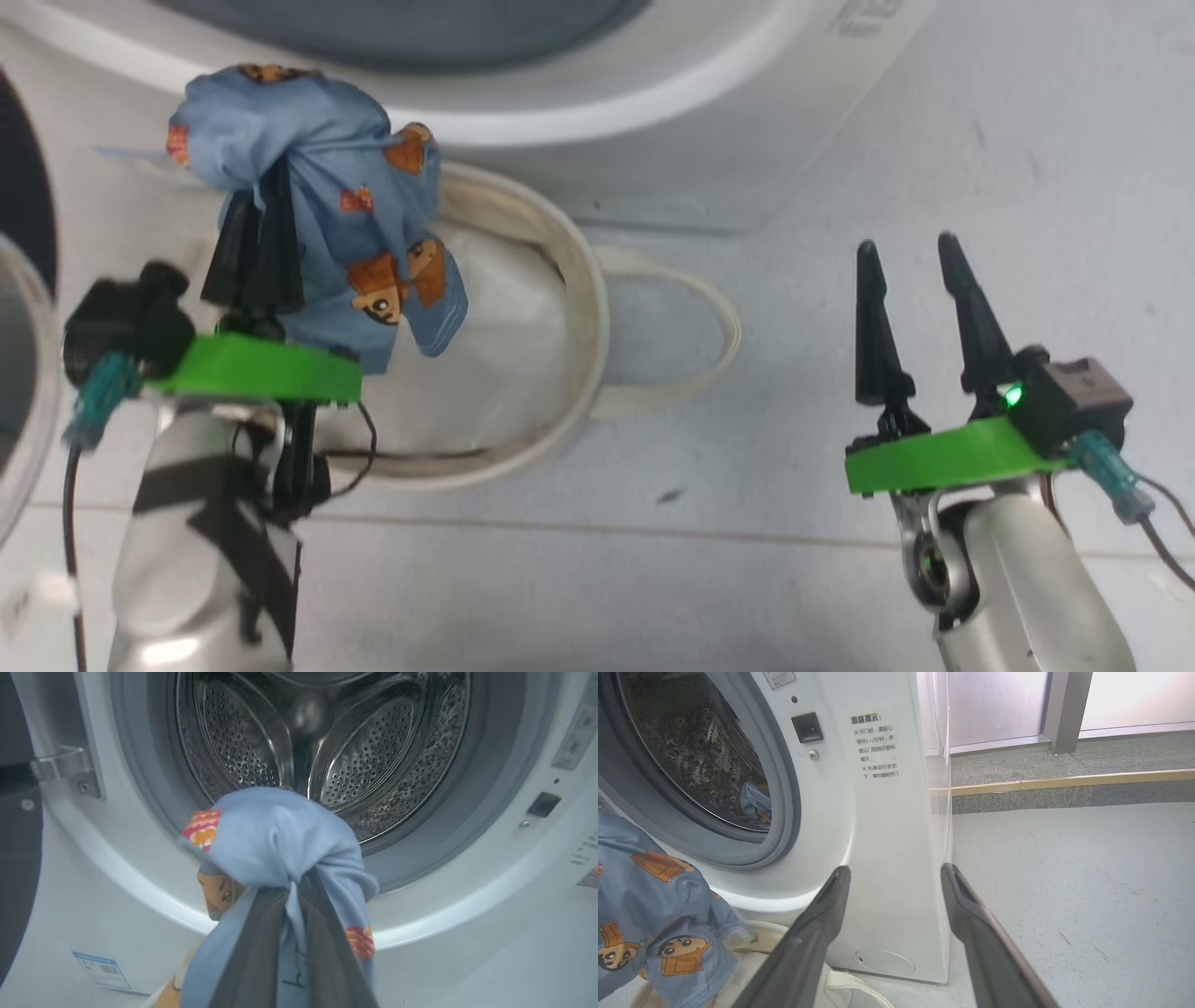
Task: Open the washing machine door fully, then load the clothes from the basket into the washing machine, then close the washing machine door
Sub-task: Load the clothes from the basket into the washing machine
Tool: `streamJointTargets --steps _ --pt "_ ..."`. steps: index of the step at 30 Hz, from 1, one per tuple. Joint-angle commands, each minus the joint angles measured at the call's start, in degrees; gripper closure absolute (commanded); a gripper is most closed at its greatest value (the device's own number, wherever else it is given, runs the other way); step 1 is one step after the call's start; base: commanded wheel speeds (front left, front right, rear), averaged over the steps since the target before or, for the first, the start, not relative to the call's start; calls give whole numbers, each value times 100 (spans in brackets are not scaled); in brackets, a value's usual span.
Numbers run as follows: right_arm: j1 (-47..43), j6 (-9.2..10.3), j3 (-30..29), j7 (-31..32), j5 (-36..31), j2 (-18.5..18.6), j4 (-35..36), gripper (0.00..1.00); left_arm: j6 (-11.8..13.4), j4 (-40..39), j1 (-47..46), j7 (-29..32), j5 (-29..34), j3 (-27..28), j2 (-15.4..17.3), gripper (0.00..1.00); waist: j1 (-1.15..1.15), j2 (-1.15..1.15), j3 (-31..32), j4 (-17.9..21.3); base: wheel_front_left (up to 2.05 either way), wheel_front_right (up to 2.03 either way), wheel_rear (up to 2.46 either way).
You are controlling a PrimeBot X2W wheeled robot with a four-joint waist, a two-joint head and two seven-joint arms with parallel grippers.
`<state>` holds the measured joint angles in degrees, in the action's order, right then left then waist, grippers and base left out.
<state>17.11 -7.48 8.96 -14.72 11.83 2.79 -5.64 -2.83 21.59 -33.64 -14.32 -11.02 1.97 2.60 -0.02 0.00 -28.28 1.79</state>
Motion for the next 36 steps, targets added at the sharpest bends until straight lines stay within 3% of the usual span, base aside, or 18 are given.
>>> streamJointTargets --steps 1,8,17,27,36 --pt "-154 -1 144 -28 66 9 131 0 -49 -425 227 -67 84 196 92 100 2 0 500 -85 0 0 0" --pt "-439 -1 108 -28 269 9 98 0 -205 -1748 1215 -67 -58 80 32 100 2 0 1207 -113 0 0 0" --pt "-774 -1 146 -28 428 9 39 0 34 -2731 2136 -67 -445 -111 29 100 2 0 1760 -82 0 0 0" --pt "-866 -1 148 -28 472 9 71 0 98 -2781 2311 -68 -505 -208 29 100 2 0 1771 -10 0 0 0" --pt "-682 -1 135 -28 423 9 162 0 -51 -2619 1504 -68 -286 40 28 100 2 0 1182 224 0 0 0"
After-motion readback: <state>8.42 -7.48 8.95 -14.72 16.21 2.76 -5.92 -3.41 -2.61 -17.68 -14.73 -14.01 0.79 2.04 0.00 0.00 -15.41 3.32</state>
